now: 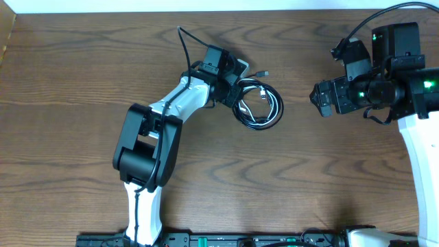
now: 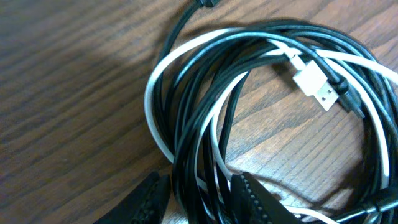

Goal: Untangle cables
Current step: 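Lift the black cables with the left gripper, raising the bundle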

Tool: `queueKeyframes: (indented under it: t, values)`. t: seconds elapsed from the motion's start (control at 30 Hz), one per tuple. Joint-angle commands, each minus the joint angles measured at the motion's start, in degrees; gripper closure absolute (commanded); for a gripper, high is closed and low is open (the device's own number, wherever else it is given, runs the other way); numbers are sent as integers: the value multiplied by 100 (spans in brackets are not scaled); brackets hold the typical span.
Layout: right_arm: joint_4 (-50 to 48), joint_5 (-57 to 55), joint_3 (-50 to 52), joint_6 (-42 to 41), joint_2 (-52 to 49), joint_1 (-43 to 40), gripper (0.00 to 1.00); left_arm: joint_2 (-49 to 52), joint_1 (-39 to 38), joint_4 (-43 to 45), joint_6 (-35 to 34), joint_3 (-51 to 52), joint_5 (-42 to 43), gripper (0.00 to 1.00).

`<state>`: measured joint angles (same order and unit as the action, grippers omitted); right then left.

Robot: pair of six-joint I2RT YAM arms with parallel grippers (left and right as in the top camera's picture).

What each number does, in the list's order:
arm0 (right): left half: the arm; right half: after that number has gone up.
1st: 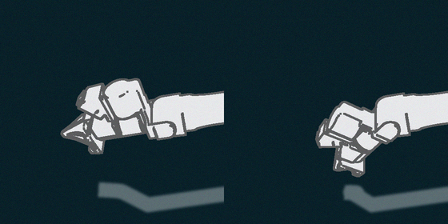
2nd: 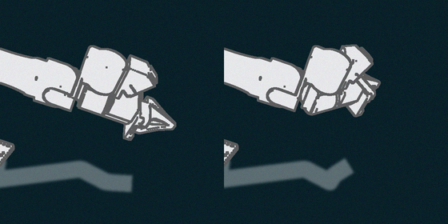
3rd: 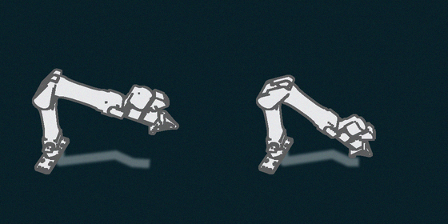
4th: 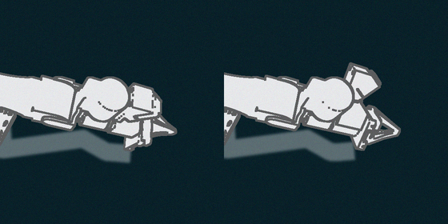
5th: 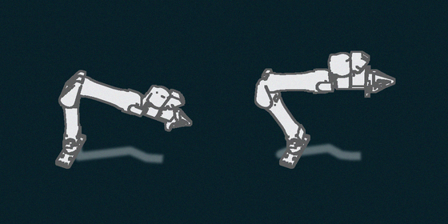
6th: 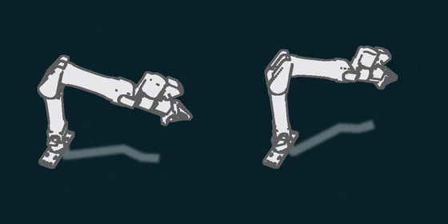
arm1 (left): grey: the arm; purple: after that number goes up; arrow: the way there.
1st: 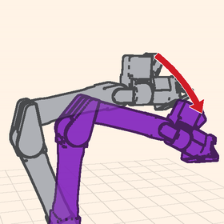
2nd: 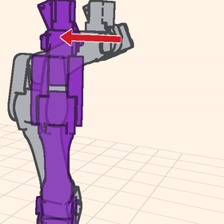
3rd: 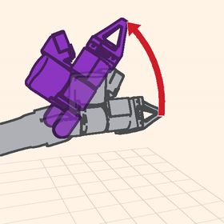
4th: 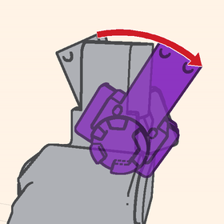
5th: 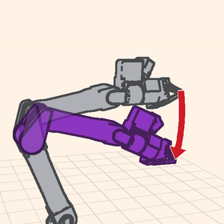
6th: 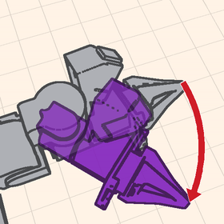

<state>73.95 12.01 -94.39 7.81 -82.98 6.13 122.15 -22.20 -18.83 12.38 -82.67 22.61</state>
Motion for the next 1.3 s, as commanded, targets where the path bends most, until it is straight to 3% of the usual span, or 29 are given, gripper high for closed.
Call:
queueKeyframes:
  t: [0.0,0.07,0.13,0.43,0.73,0.9,1.07,1.27]
  values:
    - [22,42,0,66,101,35,1,201,-13,-2,15,-70,98,68]
    - [20,42,0,66,101,35,1,205,-13,-7,17,-70,96,74]
    - [22,42,0,66,101,35,1,205,-13,4,4,-70,96,92]
    - [-37,-11,2,48,98,28,1,-238,-13,-177,-107,-72,94,92]
    - [-407,-562,358,-417,7,28,1,-2063,-13,-433,-111,-72,96,93]
    - [-935,-26,833,-452,7,28,1,-3106,-13,-553,-330,-72,101,93]
    - [-1318,435,1189,-455,2,28,1,-3517,42,-417,-378,-72,2,93]
    - [-1523,767,1521,-431,2,28,1,-3602,92,-378,-715,-98,1134,93]
